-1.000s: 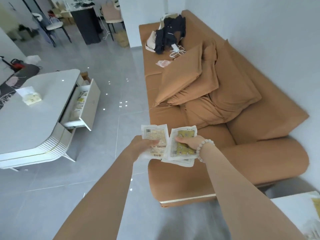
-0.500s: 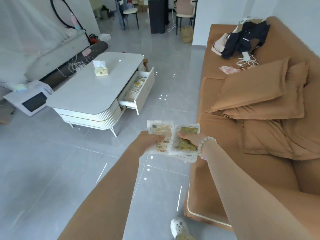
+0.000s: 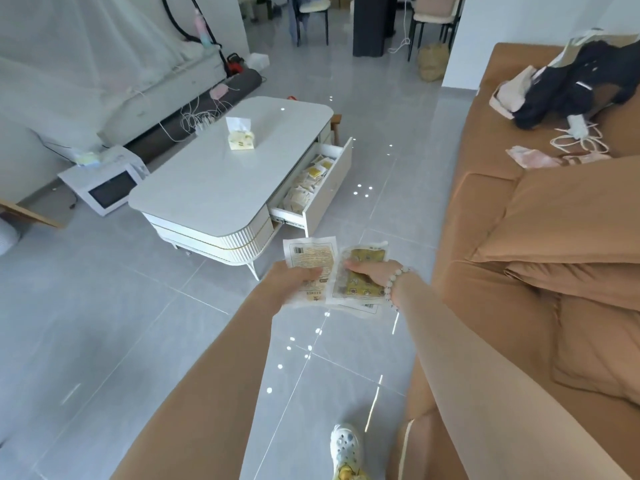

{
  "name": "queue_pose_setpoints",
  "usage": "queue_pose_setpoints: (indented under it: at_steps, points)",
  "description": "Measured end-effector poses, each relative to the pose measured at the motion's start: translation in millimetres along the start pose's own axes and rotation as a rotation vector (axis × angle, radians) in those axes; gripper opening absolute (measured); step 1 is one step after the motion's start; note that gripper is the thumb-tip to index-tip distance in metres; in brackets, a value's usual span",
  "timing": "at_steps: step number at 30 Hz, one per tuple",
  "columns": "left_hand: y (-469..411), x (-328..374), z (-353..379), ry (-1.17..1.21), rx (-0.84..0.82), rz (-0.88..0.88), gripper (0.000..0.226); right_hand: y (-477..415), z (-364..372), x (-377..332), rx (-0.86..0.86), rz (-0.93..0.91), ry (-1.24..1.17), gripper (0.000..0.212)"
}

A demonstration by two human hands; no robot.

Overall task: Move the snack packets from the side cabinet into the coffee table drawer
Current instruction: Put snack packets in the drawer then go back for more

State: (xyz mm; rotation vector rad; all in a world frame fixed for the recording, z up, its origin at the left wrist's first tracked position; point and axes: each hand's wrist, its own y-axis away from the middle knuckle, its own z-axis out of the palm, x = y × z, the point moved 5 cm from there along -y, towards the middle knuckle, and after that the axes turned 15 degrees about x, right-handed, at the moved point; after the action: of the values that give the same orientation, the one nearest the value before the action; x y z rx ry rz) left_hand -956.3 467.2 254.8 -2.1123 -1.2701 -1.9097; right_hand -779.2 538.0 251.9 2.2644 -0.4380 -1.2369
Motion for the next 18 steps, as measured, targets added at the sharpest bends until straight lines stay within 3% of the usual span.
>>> queue_pose_setpoints:
  at_steps: [11, 18]
  points:
    - [-101, 49, 13, 0.022, 0.062, -0.071, 0.025, -94, 22, -77, -0.074, 0.016, 0.018, 0.069]
    - [-150, 70, 10, 0.056, 0.032, -0.072, 0.03, -139, 43, -110, -0.061, 0.022, 0.034, 0.083]
